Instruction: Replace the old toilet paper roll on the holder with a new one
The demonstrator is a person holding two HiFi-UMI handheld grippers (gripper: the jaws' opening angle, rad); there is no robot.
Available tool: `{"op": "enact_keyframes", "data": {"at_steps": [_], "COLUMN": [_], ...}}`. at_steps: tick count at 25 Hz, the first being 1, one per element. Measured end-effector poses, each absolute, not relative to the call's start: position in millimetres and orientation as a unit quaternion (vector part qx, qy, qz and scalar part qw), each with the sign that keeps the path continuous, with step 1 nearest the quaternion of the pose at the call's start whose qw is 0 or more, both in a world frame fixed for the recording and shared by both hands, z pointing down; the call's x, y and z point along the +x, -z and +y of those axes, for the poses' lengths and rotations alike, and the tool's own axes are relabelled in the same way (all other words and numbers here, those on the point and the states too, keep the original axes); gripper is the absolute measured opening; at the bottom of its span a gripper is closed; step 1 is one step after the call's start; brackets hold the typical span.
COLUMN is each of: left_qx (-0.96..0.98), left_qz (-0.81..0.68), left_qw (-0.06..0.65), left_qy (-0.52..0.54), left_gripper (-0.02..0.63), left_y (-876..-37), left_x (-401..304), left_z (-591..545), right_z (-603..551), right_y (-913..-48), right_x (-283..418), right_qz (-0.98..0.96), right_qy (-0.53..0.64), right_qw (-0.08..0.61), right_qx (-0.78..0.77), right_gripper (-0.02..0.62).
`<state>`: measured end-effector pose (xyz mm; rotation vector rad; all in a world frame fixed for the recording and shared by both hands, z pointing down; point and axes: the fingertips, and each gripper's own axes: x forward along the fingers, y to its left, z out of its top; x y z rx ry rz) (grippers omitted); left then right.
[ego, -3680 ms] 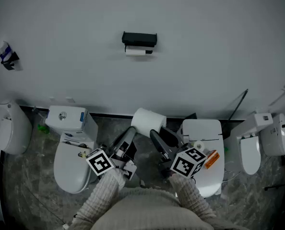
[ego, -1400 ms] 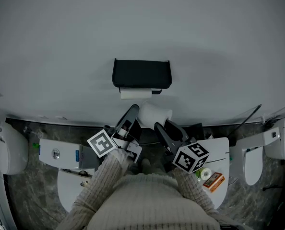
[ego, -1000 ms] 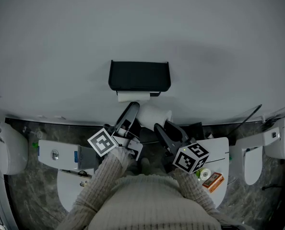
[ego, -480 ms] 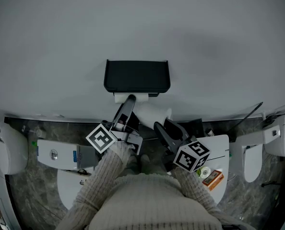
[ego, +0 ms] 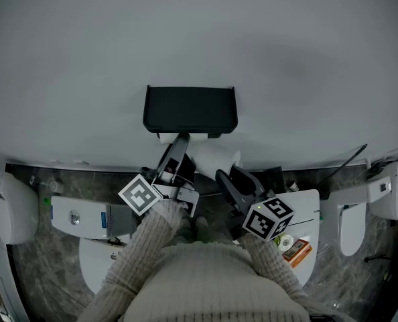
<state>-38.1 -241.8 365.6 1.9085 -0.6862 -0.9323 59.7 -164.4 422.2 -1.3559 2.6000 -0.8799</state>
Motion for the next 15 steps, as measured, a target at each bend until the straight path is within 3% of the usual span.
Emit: {"op": "enact_keyframes", "data": {"at_steps": [15], "left_qx": [0.779], "left_qz": [-0.249], "left_qw": [0.441], "left_qy": [0.371], "left_gripper": [0.173], "left_y": [-362.7], "left_x": [-31.9], "left_z": [-241.6], "right_z": [-164.6], "right_y": [-423.3], "right_x": [58.0], "right_qz": [0.843], "right_qy": [0.284], "right_qw": [0.041], "right_qx": [-0.454], "right_gripper": [0.138]}}
